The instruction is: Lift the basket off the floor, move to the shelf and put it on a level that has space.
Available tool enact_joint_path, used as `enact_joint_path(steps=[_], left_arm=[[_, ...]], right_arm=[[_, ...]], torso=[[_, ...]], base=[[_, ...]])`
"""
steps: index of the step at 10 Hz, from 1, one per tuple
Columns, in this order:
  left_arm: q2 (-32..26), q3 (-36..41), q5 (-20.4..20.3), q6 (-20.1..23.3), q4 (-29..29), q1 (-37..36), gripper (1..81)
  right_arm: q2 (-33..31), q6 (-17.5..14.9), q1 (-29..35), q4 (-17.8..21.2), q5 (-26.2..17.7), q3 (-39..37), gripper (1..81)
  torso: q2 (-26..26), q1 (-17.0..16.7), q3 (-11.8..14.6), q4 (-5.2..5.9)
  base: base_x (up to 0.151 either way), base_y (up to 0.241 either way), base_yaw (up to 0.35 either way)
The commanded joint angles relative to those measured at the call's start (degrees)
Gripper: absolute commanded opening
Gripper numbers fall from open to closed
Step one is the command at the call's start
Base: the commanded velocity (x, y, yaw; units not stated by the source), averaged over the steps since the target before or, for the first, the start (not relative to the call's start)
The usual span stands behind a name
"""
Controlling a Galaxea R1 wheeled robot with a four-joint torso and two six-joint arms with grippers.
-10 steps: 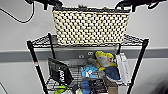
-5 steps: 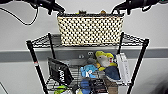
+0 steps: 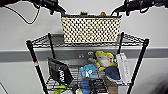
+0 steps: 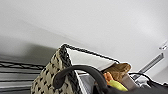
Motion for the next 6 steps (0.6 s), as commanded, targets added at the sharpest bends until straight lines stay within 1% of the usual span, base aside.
enact_joint_path(steps=[1,3,6], left_arm=[[4.24,-6.4,-2.16,1.16,3.45,-7.77,1.0],[4.77,-6.83,-2.08,1.24,3.45,-7.24,1.0],[4.6,-6.75,-1.81,1.16,3.45,-6.97,1.0]], right_arm=[[1.36,-1.55,7.9,-0.55,2.84,-4.41,1.0],[2.58,-2.16,6.4,-0.55,2.67,-5.81,1.0],[3.21,-2.17,6.22,-0.47,2.67,-5.73,1.0]], torso=[[0.0,0.0,0.0,0.0],[0.0,0.0,0.0,0.0],[0.0,0.0,0.0,0.0]], base=[[0.0,0.0,0.0],[0.0,0.0,0.0],[0.0,0.0,0.0]])
